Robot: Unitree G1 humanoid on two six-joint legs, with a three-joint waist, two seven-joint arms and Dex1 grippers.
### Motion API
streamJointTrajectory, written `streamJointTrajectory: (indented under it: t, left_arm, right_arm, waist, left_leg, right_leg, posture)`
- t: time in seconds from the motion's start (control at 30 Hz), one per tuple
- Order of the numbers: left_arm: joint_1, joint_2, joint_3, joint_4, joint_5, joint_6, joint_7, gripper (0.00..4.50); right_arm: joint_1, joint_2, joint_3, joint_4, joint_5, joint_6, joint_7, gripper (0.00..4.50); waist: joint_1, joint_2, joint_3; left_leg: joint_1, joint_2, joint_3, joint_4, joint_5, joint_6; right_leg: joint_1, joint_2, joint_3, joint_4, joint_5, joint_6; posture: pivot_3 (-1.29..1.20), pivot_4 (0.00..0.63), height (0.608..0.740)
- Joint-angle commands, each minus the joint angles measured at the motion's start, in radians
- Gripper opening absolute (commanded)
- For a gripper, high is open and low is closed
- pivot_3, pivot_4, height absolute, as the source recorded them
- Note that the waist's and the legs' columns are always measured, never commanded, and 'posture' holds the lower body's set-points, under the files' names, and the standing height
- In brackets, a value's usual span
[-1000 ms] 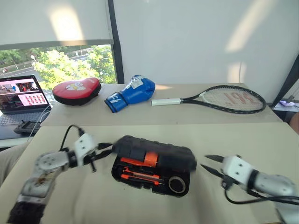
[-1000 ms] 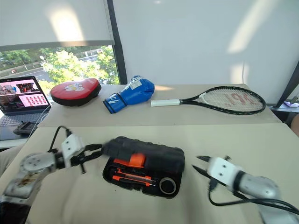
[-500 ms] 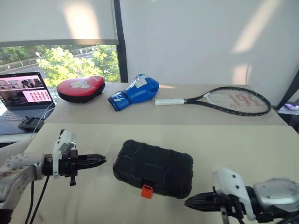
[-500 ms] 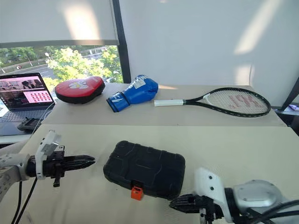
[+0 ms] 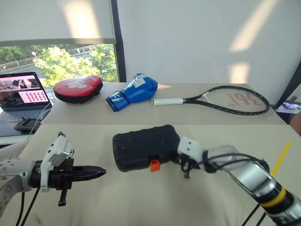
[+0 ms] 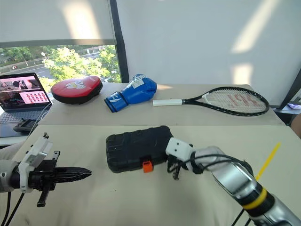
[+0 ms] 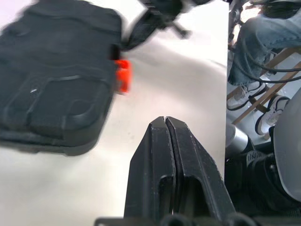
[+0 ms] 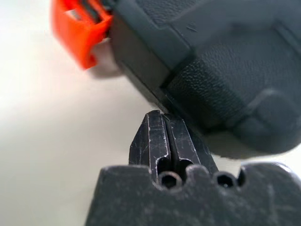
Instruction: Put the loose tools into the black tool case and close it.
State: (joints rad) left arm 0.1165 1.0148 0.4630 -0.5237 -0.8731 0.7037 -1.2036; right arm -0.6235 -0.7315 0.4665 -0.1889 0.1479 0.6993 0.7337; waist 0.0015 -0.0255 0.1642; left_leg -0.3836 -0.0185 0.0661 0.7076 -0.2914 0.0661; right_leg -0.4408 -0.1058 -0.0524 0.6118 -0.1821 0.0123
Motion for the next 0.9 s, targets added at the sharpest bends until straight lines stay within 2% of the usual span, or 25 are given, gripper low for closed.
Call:
streamJointTrajectory:
  t: [0.03, 0.07, 0.1, 0.17, 0.2, 0.23, 0.27, 0.33, 0.43, 0.5, 0.53, 0.73, 0.9]
  left_arm:
    - [-0.034, -0.016, 0.004, -0.049, -0.012, -0.012, 0.054, 0.07]
    - [-0.058, -0.024, -0.017, -0.051, -0.007, -0.013, 0.084, 0.07]
    - [-0.09, -0.037, -0.045, -0.052, 0.005, -0.02, 0.116, 0.02]
    - [-0.156, -0.071, -0.095, -0.039, 0.028, -0.021, 0.186, 0.56]
    - [-0.178, -0.078, -0.12, -0.034, 0.034, -0.02, 0.194, 0.65]
    - [-0.191, -0.081, -0.141, -0.031, 0.042, -0.02, 0.195, 1.1]
    - [-0.21, -0.092, -0.17, -0.028, 0.053, -0.021, 0.203, 1.38]
    - [-0.237, -0.107, -0.209, -0.018, 0.07, -0.027, 0.216, 2.14]
    - [-0.349, -0.171, -0.367, 0.063, 0.174, -0.044, 0.254, 3.12]
    - [-0.385, -0.187, -0.426, 0.109, 0.233, -0.068, 0.243, 3.89]
    - [-0.398, -0.192, -0.448, 0.131, 0.258, -0.086, 0.232, 4.09]
    - [-0.488, -0.209, -0.555, 0.287, 0.384, -0.184, 0.159, 4.09]
    - [-0.515, -0.218, -0.569, 0.333, 0.419, -0.216, 0.129, 4.09]
  right_arm:
    - [-0.047, 0.043, -0.076, 0.081, 0.004, -0.064, 0.018, 0.0]
    - [-0.04, 0.032, -0.107, 0.059, 0.044, -0.046, 0.059, 0.0]
    - [-0.027, 0.035, -0.163, 0.024, 0.101, 0.001, 0.076, 0.29]
    - [0.01, 0.027, -0.244, -0.063, 0.2, 0.092, 0.111, 0.86]
    - [0.039, 0.02, -0.27, -0.11, 0.224, 0.124, 0.108, 1.05]
    - [0.068, 0.017, -0.293, -0.157, 0.25, 0.157, 0.104, 1.56]
    - [0.105, 0.025, -0.329, -0.213, 0.286, 0.198, 0.087, 1.78]
    - [0.148, 0.047, -0.375, -0.282, 0.333, 0.259, 0.05, 2.52]
    - [0.262, 0.171, -0.387, -0.389, 0.331, 0.341, -0.124, 3.48]
    - [0.285, 0.239, -0.376, -0.405, 0.308, 0.375, -0.203, 3.51]
    - [0.289, 0.278, -0.375, -0.404, 0.304, 0.391, -0.239, 3.51]
    - [0.28, 0.446, -0.33, -0.33, 0.237, 0.406, -0.411, 3.51]
    - [0.28, 0.48, -0.312, -0.318, 0.234, 0.421, -0.439, 3.51]
  waist:
    - [-0.001, 0.0, 0.0]
    - [0.0, 0.0, 0.0]
    - [0.006, 0.001, 0.0]
    - [0.011, 0.001, 0.0]
    - [0.014, 0.001, 0.001]
    - [0.013, 0.001, 0.0]
    - [0.011, 0.001, 0.0]
    - [0.01, 0.001, 0.0]
    - [0.012, 0.0, 0.0]
    - [0.013, 0.0, 0.0]
    - [0.011, 0.001, 0.0]
    - [0.007, 0.001, 0.0]
    - [0.008, 0.001, 0.0]
  left_leg:
    - [0.0, 0.0, 0.0, 0.0, 0.0, 0.0]
    - [-0.001, 0.0, 0.0, 0.0, 0.0, 0.0]
    - [-0.001, 0.0, -0.001, 0.0, 0.0, 0.0]
    - [-0.004, 0.0, -0.003, 0.0, 0.0, 0.0]
    - [-0.004, 0.0, -0.003, 0.0, 0.0, 0.0]
    - [-0.005, -0.001, -0.005, 0.0, 0.0, 0.001]
    - [-0.005, 0.0, -0.005, 0.0, 0.0, 0.001]
    - [-0.005, 0.0, -0.005, 0.0, -0.001, 0.001]
    - [-0.005, 0.0, -0.005, 0.0, -0.001, 0.001]
    - [-0.004, -0.001, -0.006, 0.0, -0.001, 0.001]
    - [-0.004, -0.001, -0.006, 0.0, 0.0, 0.0]
    - [-0.003, -0.001, -0.006, 0.003, 0.001, 0.0]
    - [-0.004, -0.001, -0.006, 0.003, 0.001, -0.001]
  right_leg:
    - [0.0, 0.0, 0.0, 0.0, 0.0, 0.0]
    - [0.0, 0.001, 0.0, 0.0, 0.0, 0.0]
    - [0.0, 0.001, -0.001, 0.0, 0.0, 0.0]
    - [-0.001, 0.0, -0.004, 0.0, 0.0, 0.0]
    - [-0.001, 0.0, -0.004, -0.001, 0.001, 0.0]
    - [-0.001, -0.001, -0.005, -0.001, 0.001, 0.001]
    - [-0.001, -0.001, -0.006, -0.001, 0.001, 0.001]
    - [0.0, -0.001, -0.008, -0.001, 0.001, 0.001]
    - [0.001, -0.001, -0.008, -0.002, 0.001, 0.001]
    - [0.002, -0.001, -0.009, -0.001, 0.0, 0.001]
    - [0.001, -0.001, -0.009, -0.001, 0.001, 0.001]
    - [0.001, 0.002, -0.008, 0.001, 0.001, 0.0]
    - [0.001, 0.003, -0.007, 0.001, 0.001, 0.0]
  posture:
    - [0.0, 0.15, 0.74]
    - [0.0, 0.15, 0.74]
    - [0.0, 0.15, 0.74]
    - [0.0, 0.15, 0.74]
    - [0.0, 0.15, 0.74]
    - [0.0, 0.15, 0.74]
    - [0.0, 0.15, 0.74]
    - [0.0, 0.15, 0.74]
    - [0.0, 0.15, 0.74]
    - [0.0, 0.15, 0.74]
    - [0.0, 0.15, 0.74]
    - [0.0, 0.15, 0.74]
    - [0.0, 0.15, 0.74]
